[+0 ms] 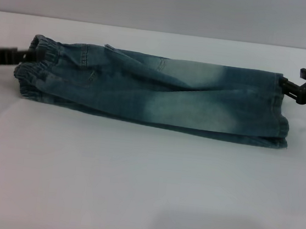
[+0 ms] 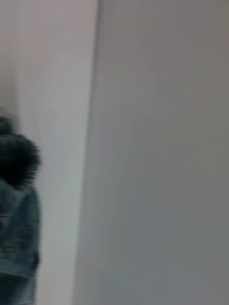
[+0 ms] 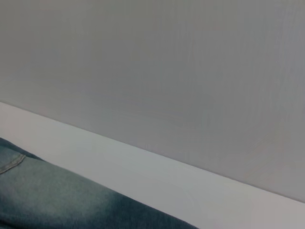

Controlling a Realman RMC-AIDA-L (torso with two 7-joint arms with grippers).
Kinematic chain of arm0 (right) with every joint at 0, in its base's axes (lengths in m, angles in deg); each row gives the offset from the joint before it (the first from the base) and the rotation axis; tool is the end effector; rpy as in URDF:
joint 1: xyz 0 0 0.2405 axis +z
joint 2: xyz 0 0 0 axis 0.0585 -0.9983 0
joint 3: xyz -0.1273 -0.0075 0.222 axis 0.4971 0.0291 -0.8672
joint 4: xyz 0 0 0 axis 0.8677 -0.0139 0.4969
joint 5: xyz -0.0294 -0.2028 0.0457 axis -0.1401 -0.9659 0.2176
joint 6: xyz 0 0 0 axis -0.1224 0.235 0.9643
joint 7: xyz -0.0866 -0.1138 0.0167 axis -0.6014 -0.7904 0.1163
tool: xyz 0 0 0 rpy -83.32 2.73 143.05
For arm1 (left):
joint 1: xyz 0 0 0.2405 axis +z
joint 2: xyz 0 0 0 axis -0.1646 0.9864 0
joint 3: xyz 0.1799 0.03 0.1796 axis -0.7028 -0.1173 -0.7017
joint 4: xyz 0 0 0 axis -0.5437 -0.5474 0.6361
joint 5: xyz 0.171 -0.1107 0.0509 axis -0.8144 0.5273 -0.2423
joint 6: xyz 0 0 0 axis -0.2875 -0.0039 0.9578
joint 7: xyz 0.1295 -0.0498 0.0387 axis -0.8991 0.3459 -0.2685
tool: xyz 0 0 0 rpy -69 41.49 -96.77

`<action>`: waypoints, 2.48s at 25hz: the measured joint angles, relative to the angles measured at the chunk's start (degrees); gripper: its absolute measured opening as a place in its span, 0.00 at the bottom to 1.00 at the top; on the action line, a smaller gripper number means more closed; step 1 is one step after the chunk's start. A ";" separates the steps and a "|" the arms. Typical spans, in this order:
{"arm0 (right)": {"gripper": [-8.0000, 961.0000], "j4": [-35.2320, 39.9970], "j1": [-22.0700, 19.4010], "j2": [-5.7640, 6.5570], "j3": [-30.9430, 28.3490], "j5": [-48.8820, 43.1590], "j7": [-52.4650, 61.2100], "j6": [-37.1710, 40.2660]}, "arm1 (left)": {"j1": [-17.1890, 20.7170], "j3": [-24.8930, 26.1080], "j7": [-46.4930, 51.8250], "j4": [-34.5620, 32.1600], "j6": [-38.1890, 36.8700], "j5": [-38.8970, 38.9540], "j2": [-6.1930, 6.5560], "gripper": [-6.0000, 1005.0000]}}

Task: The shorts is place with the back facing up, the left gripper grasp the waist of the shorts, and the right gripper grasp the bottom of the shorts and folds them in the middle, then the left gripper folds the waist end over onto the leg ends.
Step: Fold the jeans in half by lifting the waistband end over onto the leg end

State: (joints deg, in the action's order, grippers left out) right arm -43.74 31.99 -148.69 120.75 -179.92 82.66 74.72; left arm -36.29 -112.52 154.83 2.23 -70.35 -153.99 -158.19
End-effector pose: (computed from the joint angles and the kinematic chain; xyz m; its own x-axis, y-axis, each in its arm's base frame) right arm 0.3223 0.4087 0.0176 0.8134 -0.3899 -0.4318 -0.5783 -0.4608 -0.6732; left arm -0.3241 0.3863 0.0706 0.4845 0.6432 0.5929 0.8729 -0.3107 -0.3763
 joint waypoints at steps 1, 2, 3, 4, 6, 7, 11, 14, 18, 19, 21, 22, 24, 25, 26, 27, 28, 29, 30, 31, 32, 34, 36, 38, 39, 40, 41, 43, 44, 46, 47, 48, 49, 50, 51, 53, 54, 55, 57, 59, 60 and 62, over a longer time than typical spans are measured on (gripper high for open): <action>0.61 0.00 0.00 0.00 0.00 0.00 0.00 0.00 | 0.43 0.00 -0.03 0.45 -1.29 -0.50 0.43 0.84; 0.61 0.00 0.04 0.00 -0.01 0.00 -0.03 -0.01 | 0.71 0.00 -0.10 0.62 -2.04 -0.65 0.55 0.84; 0.61 0.00 0.13 0.00 0.00 0.00 -0.06 0.00 | 0.71 0.00 -0.10 0.62 -2.04 -0.65 0.55 0.84; 0.61 0.00 0.22 0.00 0.00 0.00 -0.07 0.00 | 0.89 -0.01 -0.19 0.69 -2.50 -0.67 0.60 0.84; 0.61 0.00 0.41 0.00 0.00 0.00 -0.09 0.09 | 1.32 -0.15 -0.33 0.76 -3.05 -0.68 0.69 0.84; 0.61 0.00 0.47 0.00 0.00 0.00 -0.09 0.25 | 1.56 -0.17 -0.40 0.77 -3.11 -0.68 0.71 0.84; 0.61 0.00 0.57 0.02 0.00 0.00 -0.12 0.70 | 2.31 -0.14 -0.52 0.91 -2.88 -0.68 0.65 0.84; 0.61 0.02 0.59 0.06 0.00 0.00 -0.14 0.70 | 2.64 -0.06 -0.53 0.95 -2.55 -0.68 0.30 0.84; 0.61 0.18 0.34 0.08 0.00 0.00 -0.15 0.70 | 2.82 -0.14 -0.64 0.98 -1.49 -0.66 -0.52 0.84; 0.61 0.20 0.31 0.09 0.00 0.00 -0.16 0.72 | 2.79 -0.28 -0.66 1.11 -1.08 -0.66 -0.68 0.84; 0.61 0.27 0.20 0.10 -0.01 0.00 -0.17 0.91 | 2.44 -0.47 -0.68 1.88 -0.20 -0.66 -0.89 0.84; 0.61 0.31 0.16 0.09 0.00 0.00 -0.17 1.08 | 2.25 -0.49 -0.71 2.29 0.06 -0.66 -0.98 0.84; 0.61 0.35 0.11 0.10 0.00 0.00 -0.18 1.34 | 1.85 -0.51 -0.97 3.14 0.80 -0.68 -1.13 0.84; 0.61 0.36 0.11 0.11 0.00 0.00 -0.18 1.38 | 1.85 -0.51 -0.97 3.14 0.80 -0.68 -1.13 0.84; 0.61 0.36 0.10 0.13 0.00 0.00 -0.18 1.39 | 1.63 -0.51 -1.20 3.54 1.20 -0.68 -1.27 0.84; 0.61 0.36 0.10 0.15 0.00 0.00 -0.18 1.41 | 1.20 -0.53 -1.77 4.12 1.95 -0.70 -1.68 0.84; 0.61 0.36 0.08 0.16 0.00 0.00 -0.18 1.43 | 1.05 -0.53 -1.95 4.29 2.11 -0.71 -1.85 0.84; 0.61 0.36 0.08 0.16 0.00 0.00 -0.18 1.46 | 0.97 -0.53 -2.05 4.38 2.20 -0.71 -1.91 0.84; 0.61 0.36 0.08 0.17 0.00 0.00 -0.18 1.48 | 0.81 -0.53 -2.20 4.54 2.37 -0.72 -2.03 0.84; 0.61 0.38 0.07 0.18 0.00 0.00 -0.18 1.49 | 0.68 -0.54 -2.26 4.65 2.56 -0.73 -2.12 0.84; 0.61 0.40 0.08 0.18 0.00 0.00 -0.18 1.49 | 0.57 -0.53 -2.27 4.70 2.82 -0.73 -2.19 0.84; 0.61 0.43 0.07 0.18 0.00 0.00 -0.18 1.49 | 0.52 -0.53 -2.28 4.72 3.27 -0.73 -2.38 0.84; 0.61 0.44 0.03 0.18 0.00 0.00 -0.18 1.49 | 0.55 -0.51 -2.30 4.73 3.87 -0.73 -2.60 0.82; 0.61 0.45 -0.08 0.18 0.00 0.00 -0.18 1.49 | 0.80 -0.26 -2.70 4.73 4.62 -0.58 -2.82 0.77; 0.61 0.45 -0.13 0.18 -0.01 0.00 -0.18 1.47 | 0.96 0.03 -3.23 4.72 5.04 -0.31 -2.96 0.74; 0.61 0.45 -0.18 0.18 0.00 0.00 -0.18 1.46 | 1.15 0.42 -3.87 4.69 5.36 -0.01 -3.15 0.72; 0.61 0.45 -0.22 0.18 0.00 0.00 -0.18 1.43 | 1.23 0.69 -4.28 4.63 5.49 0.18 -3.25 0.69; 0.61 0.45 -0.27 0.18 0.00 0.00 -0.18 1.41 | 1.32 1.25 -4.94 4.53 5.50 0.37 -3.45 0.64; 0.61 0.45 -0.32 0.18 0.00 0.00 -0.18 1.40 | 1.32 1.32 -5.03 4.52 5.48 0.40 -3.46 0.62; 0.61 0.45 -0.37 0.18 0.00 0.00 -0.18 1.40 | 1.24 1.36 -5.10 4.51 5.49 0.44 -3.48 0.57; 0.61 0.45 -0.38 0.18 0.00 0.00 -0.18 1.40 | 1.18 1.38 -5.10 4.52 5.52 0.45 -3.49 0.54; 0.61 0.45 -0.38 0.18 0.00 0.00 -0.18 1.40 | 1.12 1.38 -5.11 4.55 5.55 0.45 -3.50 0.52; 0.61 0.45 -0.40 0.19 -0.02 0.00 -0.18 1.39 | 1.05 1.39 -5.11 4.60 5.57 0.47 -3.51 0.49; 0.61 0.45 -0.42 0.18 -0.04 0.00 -0.18 1.39 | 1.00 1.40 -5.12 4.64 5.59 0.47 -3.51 0.48; 0.61 0.45 -0.44 0.18 -0.09 0.00 -0.18 1.39 | 0.94 1.40 -5.16 4.65 5.60 0.48 -3.51 0.47; 0.61 0.45 -0.45 0.16 -0.16 0.00 -0.18 1.39 | 0.88 1.40 -5.47 4.66 5.62 0.49 -3.54 0.45; 0.61 0.45 -0.46 0.14 -0.18 -0.01 -0.18 1.39 | 0.86 1.41 -5.71 4.66 5.59 0.52 -3.59 0.43; 0.61 0.43 -0.45 0.10 -0.18 0.00 -0.18 1.39 | 0.86 1.40 -5.81 4.64 5.54 0.53 -3.63 0.43; 0.60 0.40 -0.46 0.10 -0.18 0.00 -0.18 1.39 | 0.85 1.41 -5.92 4.47 5.47 0.57 -3.73 0.41; 0.60 0.37 -0.46 0.09 -0.12 0.00 -0.18 1.39 | 0.84 1.40 -5.92 4.37 5.43 0.59 -3.83 0.40; 0.60 0.37 -0.46 0.09 -0.07 0.00 -0.18 1.39 | 0.83 1.41 -5.92 4.36 5.42 0.59 -3.84 0.39; 0.60 0.34 -0.46 0.09 -0.02 0.00 -0.18 1.39 | 0.82 1.40 -5.92 4.34 5.38 0.60 -3.86 0.37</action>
State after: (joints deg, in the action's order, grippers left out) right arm -43.40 31.53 -148.60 120.73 -179.92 82.48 76.11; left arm -35.47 -111.12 148.91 6.57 -64.97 -153.39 -162.06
